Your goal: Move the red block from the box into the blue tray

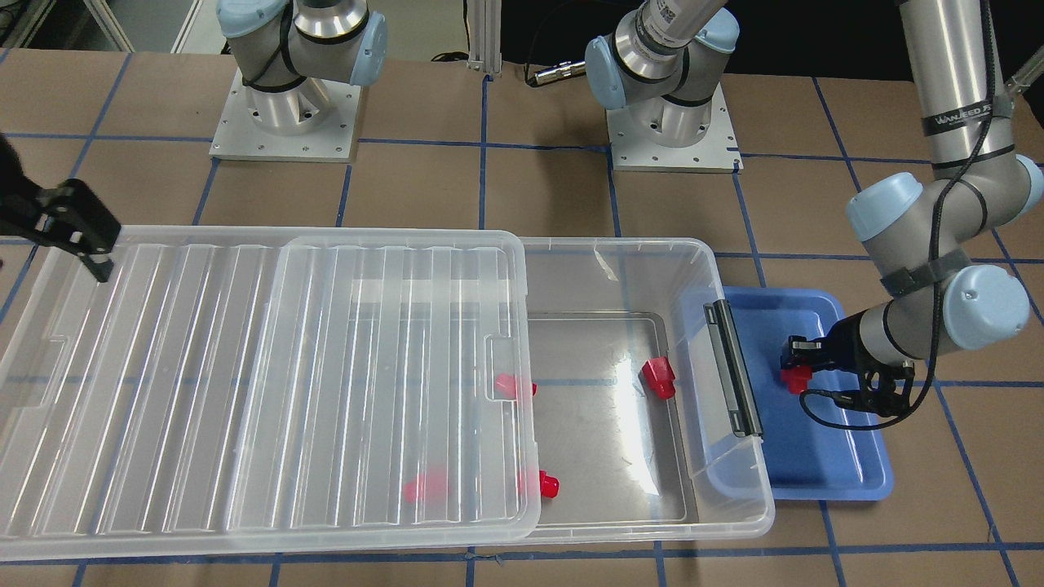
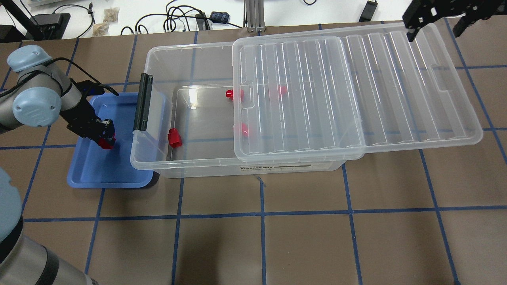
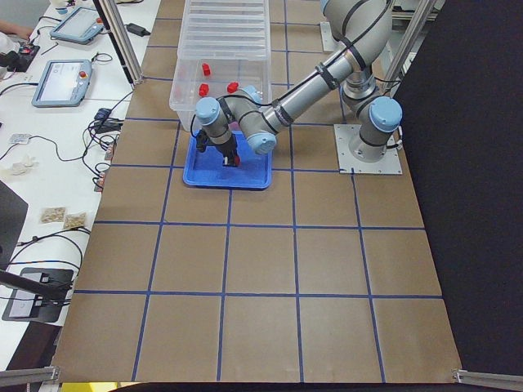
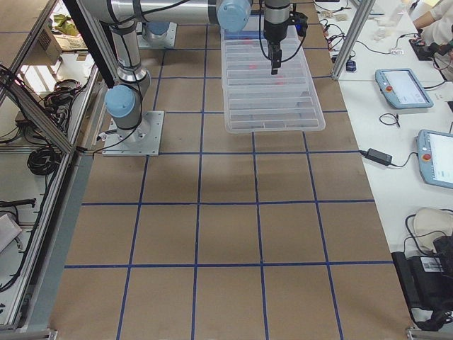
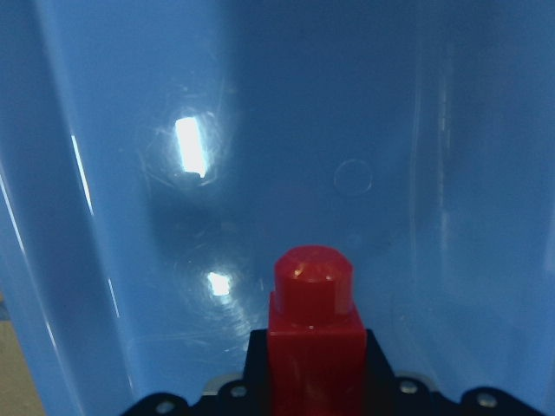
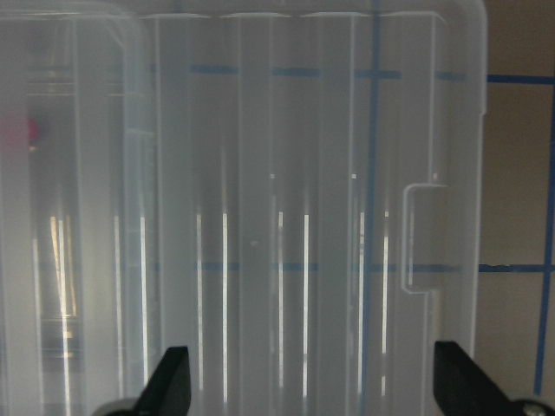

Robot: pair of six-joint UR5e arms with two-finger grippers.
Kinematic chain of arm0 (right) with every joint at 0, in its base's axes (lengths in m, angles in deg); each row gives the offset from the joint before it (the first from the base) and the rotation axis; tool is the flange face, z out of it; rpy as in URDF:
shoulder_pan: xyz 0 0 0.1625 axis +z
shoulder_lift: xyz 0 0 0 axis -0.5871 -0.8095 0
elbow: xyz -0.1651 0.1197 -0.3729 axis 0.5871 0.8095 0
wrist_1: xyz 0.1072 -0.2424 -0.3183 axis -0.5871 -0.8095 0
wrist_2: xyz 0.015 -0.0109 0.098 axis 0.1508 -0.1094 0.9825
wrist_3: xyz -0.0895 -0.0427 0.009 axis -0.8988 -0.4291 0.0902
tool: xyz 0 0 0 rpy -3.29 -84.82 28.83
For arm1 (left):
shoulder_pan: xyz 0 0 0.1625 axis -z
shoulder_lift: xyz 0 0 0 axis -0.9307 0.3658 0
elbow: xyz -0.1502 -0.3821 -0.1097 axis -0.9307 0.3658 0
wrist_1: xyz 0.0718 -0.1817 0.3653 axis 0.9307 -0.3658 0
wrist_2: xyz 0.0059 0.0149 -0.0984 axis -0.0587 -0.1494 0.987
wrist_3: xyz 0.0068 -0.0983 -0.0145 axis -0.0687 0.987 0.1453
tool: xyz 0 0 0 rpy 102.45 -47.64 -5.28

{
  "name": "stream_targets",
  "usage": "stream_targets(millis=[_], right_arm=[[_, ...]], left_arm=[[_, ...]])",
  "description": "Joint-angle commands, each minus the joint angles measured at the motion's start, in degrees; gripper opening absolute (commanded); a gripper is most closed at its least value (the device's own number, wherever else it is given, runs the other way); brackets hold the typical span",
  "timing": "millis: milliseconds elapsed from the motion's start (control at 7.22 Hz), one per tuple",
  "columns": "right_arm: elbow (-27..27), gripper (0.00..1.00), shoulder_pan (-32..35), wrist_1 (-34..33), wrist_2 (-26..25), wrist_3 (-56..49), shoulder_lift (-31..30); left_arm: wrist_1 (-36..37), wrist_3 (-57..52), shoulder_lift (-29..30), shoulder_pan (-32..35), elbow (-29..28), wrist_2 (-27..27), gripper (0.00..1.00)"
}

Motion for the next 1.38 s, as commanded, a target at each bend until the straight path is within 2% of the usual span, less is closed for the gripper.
stream_targets(millis=[0,277,692,969,1246], right_arm=[[-0.1,1.00,-7.6,-0.9,0.1,-12.3,2.3],[-0.2,1.00,-13.1,-3.0,0.0,-18.6,5.9],[-0.2,1.00,-17.2,-6.5,-1.6,-23.9,13.9],[-0.2,1.00,-17.2,-6.5,-1.3,-23.3,15.2],[-1.1,1.00,-16.5,-6.6,-1.2,-20.1,15.8]], left_arm=[[0.0,0.1,0.1,0.0,-0.2,0.0,0.88],[-0.2,0.2,-1.5,0.0,-1.0,-0.3,1.00],[-2.8,0.4,-4.8,0.3,-2.8,-1.1,1.00],[-13.4,1.1,-7.9,1.0,-9.3,-1.7,1.00],[-19.9,5.1,-11.2,2.6,-13.3,-1.6,1.00]])
